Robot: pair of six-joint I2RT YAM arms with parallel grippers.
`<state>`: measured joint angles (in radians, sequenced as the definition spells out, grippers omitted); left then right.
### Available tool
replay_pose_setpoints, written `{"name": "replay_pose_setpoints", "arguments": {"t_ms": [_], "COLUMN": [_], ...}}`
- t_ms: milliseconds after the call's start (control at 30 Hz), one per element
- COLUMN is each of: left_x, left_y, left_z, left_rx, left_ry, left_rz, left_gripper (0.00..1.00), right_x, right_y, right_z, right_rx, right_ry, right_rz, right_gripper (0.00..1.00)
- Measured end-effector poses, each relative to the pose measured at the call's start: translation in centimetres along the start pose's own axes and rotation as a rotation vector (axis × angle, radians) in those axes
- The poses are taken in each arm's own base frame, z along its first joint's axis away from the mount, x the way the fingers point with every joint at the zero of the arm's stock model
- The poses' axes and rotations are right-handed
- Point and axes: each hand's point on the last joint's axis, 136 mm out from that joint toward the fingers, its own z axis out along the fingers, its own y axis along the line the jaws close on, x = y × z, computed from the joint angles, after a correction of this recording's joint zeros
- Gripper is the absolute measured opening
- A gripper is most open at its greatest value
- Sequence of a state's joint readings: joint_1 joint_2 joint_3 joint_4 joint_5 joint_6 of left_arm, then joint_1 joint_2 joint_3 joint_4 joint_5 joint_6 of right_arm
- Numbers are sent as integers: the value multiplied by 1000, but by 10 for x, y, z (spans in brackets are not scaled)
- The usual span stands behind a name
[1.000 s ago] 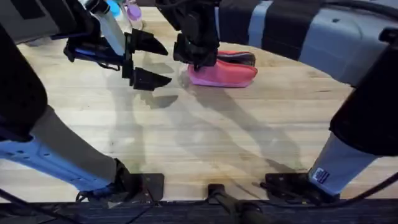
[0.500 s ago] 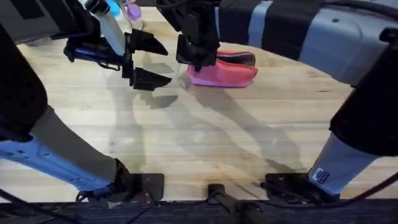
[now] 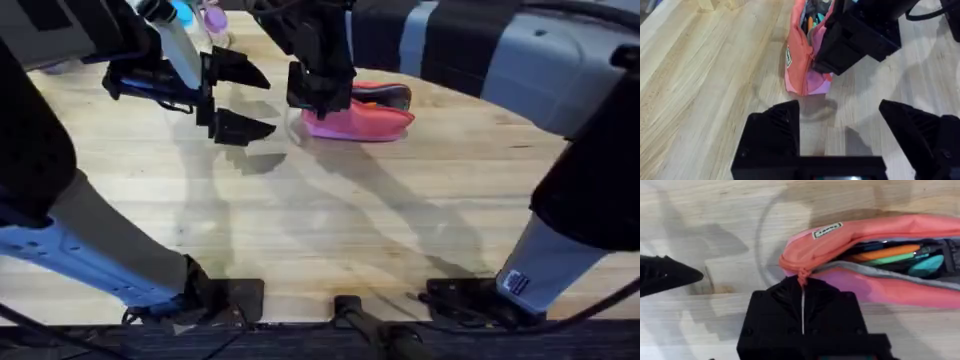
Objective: Unzip the bag, pick up the pens from the table one at a time and place them inside, then zip the bag closed.
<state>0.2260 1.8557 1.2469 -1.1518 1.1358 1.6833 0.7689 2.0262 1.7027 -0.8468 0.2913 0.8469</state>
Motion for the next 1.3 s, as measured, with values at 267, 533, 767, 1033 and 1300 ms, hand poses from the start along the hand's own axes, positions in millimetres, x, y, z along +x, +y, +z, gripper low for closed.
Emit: {"name": "replay_pose_setpoints", "arguments": {"t_ms": [267, 533, 767, 1033, 1300], "left_x": [0, 0, 0, 0, 0], "left_y": [0, 0, 0, 0, 0], "left_z": [0, 0, 0, 0, 0], "left_rx": [0, 0, 0, 0, 0], "left_ry": [0, 0, 0, 0, 0], "left_rz": [0, 0, 0, 0, 0], "left_gripper": [994, 995, 994, 994, 994], "right_x": [-5, -14, -15, -19, -20], "right_y": [3, 7, 8, 4, 3], "right_z": [-22, -44, -44, -43, -43], "right_rx": [-52, -103, -108, -108, -109], "right_ry": [-8, -44, -49, -45, -43], "right_rz": [-21, -9, -7, 6, 10], "right_gripper": [32, 31, 31, 31, 31]}}
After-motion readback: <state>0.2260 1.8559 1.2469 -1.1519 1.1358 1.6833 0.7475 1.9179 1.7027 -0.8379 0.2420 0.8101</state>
